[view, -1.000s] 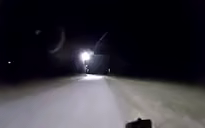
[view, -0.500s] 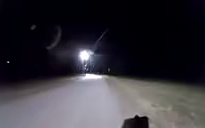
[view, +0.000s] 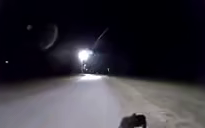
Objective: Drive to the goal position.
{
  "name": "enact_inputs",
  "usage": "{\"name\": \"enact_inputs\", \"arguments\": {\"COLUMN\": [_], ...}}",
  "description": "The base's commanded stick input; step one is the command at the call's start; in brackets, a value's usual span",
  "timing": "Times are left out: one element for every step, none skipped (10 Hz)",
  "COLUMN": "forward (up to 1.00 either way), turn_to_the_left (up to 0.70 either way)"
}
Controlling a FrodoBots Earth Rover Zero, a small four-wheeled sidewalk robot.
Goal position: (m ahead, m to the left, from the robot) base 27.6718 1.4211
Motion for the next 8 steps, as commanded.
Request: {"name": "enact_inputs", "arguments": {"forward": [1.00, 1.00, 1.00, 1.00, 1.00, 1.00, 1.00, 1.00], "turn_to_the_left": [0.00, 0.00, 0.00, 0.00, 0.00, 0.09, 0.27, 0.27]}}
